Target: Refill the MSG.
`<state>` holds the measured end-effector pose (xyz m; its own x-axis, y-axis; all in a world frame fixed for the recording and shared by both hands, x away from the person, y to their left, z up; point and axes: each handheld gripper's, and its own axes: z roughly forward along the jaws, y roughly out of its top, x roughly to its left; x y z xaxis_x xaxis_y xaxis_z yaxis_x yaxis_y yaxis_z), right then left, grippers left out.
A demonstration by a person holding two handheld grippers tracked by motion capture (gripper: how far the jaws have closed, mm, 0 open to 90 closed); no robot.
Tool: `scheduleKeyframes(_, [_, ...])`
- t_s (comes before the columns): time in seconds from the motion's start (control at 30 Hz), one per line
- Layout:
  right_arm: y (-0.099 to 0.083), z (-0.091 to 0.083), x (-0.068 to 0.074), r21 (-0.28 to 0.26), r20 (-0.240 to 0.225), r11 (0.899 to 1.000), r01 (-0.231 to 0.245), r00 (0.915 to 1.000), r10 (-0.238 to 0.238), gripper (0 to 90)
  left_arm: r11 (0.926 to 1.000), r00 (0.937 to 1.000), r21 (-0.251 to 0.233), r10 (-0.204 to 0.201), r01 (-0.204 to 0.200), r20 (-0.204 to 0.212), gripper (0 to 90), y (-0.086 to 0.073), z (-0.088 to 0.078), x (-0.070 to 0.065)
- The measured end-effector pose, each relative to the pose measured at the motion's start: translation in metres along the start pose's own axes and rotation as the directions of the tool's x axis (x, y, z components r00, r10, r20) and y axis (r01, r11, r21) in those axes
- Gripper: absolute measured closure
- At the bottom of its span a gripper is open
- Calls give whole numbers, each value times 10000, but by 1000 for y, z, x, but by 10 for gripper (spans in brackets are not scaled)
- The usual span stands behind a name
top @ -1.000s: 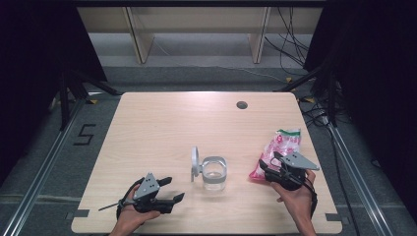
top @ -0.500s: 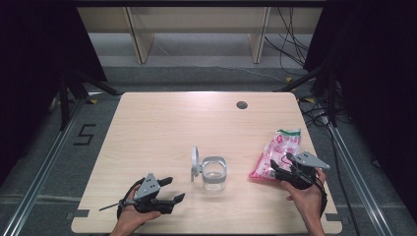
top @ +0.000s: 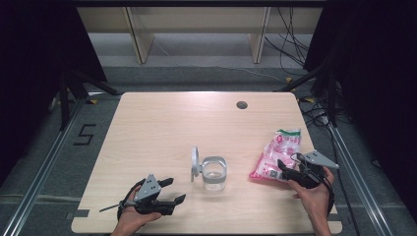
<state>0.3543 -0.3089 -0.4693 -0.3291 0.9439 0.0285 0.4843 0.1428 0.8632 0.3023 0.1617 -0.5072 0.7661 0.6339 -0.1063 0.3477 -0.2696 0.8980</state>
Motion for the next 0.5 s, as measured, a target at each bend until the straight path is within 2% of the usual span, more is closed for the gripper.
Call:
scheduleKeyframes(0.03, [-1, 2, -4, 45, 160, 9999, 108, 9998, -109, 202, 10000, 10000, 52, 67, -67, -23, 267, 0, 0, -1])
scheduleKeyframes(0.07, [-2, 4, -6, 40, 264, 10000, 14, 9997, -15, 192, 10000, 10000, 21, 64, -64, 43, 267, 0, 1, -1])
scheduleKeyframes(0.1, [-3, 4, -5, 166, 267, 9988, -453, 9986, 448, 179, 10000, 10000, -81, -15, 16, 33, 267, -1, 2, -1])
scheduleKeyframes(0.13, [-3, 7, -11, 171, 235, 9998, -66, 9997, 62, 175, 10000, 10000, 47, 44, -44, 53, 267, 0, 2, -1])
scheduleKeyframes(0.2, [-3, 7, -13, 320, 193, 9993, -172, 9997, 165, 173, 10000, 10000, -3, 10, -10, 95, 267, -1, 2, -1])
scheduleKeyframes(0.23, [-4, 8, -12, 295, 281, 9979, -574, 9980, 566, 170, 9999, 10000, 119, 70, -70, -36, 267, -1, 2, -1])
scheduleKeyframes(0.27, [-3, 9, -18, 363, 293, 9992, -154, 9995, 143, 168, 9999, 10000, 100, 22, -22, 4, 267, -1, 2, -1])
scheduleKeyframes(0.3, [-3, 11, -21, 416, 286, 9986, -323, 9991, 312, 158, 9999, 9999, 106, -59, 58, 89, 267, -2, 4, -1])
scheduleKeyframes(0.33, [-4, 13, -19, 409, 298, 9955, -860, 9960, 848, 158, 9998, 10000, 170, 37, -38, 40, 268, -2, 3, 0])
scheduleKeyframes(0.37, [-4, 15, -24, 390, 307, 9984, -420, 9987, 408, 159, 9998, 10000, 181, 73, -73, 9, 268, -2, 3, -1])
scheduleKeyframes(0.4, [-4, 16, -26, 487, 269, 9980, -402, 9989, 389, 161, 9993, 9994, 180, 341, -342, 50, 267, -1, 3, 0])
scheduleKeyframes(0.43, [-4, 16, -26, 487, 269, 9980, -402, 9989, 389, 161, 9993, 9994, 180, 341, -342, 50, 267, -1, 3, 0])
scheduleKeyframes(0.47, [-5, 19, -24, 619, 374, 9939, -914, 9953, 892, 164, 9993, 9995, 181, 312, -313, 45, 267, -1, 3, 0])
scheduleKeyframes(0.5, [-5, 19, -24, 619, 374, 9939, -914, 9953, 892, 164, 9994, 9995, 179, 307, -308, 46, 267, -1, 3, 0])
